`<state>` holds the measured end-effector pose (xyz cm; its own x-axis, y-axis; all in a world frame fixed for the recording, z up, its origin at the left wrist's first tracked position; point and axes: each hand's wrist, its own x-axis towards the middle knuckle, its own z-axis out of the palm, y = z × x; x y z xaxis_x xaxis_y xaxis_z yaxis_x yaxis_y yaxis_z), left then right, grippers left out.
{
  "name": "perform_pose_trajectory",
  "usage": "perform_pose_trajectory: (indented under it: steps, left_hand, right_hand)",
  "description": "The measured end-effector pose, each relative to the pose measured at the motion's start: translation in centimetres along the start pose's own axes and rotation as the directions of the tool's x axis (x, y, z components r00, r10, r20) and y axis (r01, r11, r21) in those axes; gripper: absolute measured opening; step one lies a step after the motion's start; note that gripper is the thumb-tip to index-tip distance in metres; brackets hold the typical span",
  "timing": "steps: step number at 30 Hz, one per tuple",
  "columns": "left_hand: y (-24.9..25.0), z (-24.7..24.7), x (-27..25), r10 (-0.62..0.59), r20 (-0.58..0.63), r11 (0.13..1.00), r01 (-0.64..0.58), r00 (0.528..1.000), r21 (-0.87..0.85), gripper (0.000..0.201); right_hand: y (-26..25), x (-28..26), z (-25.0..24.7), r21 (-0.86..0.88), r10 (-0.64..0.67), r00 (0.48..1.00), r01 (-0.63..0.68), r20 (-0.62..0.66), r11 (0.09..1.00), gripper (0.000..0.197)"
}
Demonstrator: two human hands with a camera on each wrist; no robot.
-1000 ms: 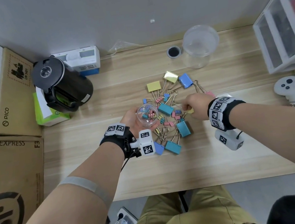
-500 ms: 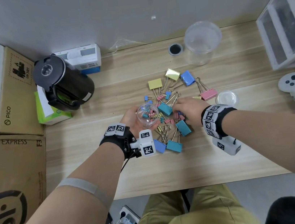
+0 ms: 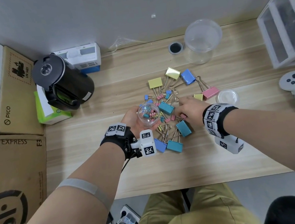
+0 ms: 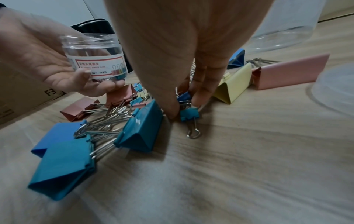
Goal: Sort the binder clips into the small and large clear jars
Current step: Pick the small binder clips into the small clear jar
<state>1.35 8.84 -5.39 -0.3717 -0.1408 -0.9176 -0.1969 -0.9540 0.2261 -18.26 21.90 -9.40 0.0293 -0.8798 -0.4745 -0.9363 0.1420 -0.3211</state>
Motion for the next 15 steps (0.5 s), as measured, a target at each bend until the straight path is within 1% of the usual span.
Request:
perform_pose_trajectory:
  steps: [2, 5, 9, 13, 15]
  left_hand:
    - [0.0, 0.0, 0.0, 0.002, -0.004, 1.0, -0.002, 1.0, 0.0, 0.044]
    - [0.0, 0.2, -0.2, 0.006, -0.01, 1.0, -0.006, 1.0, 0.002, 0.043]
    - [-0.1, 0.5, -0.3, 0.02, -0.019, 1.0, -0.02, 1.0, 0.017, 0.042]
    - [-0.1, 0.6, -0.2, 0.027, -0.03, 0.999, -0.025, 0.999, 0.045, 0.042]
    - [-0.1, 0.7, -0.1, 0.031, -0.039, 0.997, -0.028, 0.999, 0.07, 0.043]
  right_hand:
    - [0.1, -0.1, 0.2, 0.033, 0.0, 1.0, 0.001, -0.012, 0.999, 0.043]
    - [0.1, -0.2, 0.3, 0.064, 0.011, 1.0, -0.01, -0.015, 0.998, 0.043]
    - [0.3, -0.5, 0.7, 0.12, 0.058, 0.998, -0.055, -0.024, 0.991, 0.029]
    - [0.5, -0.8, 0.0, 0.209, 0.092, 0.995, -0.082, -0.042, 0.975, 0.022]
    - [0.5, -1.0, -1.2, 0.262, 0.131, 0.988, -0.105, -0.082, 0.959, 0.023]
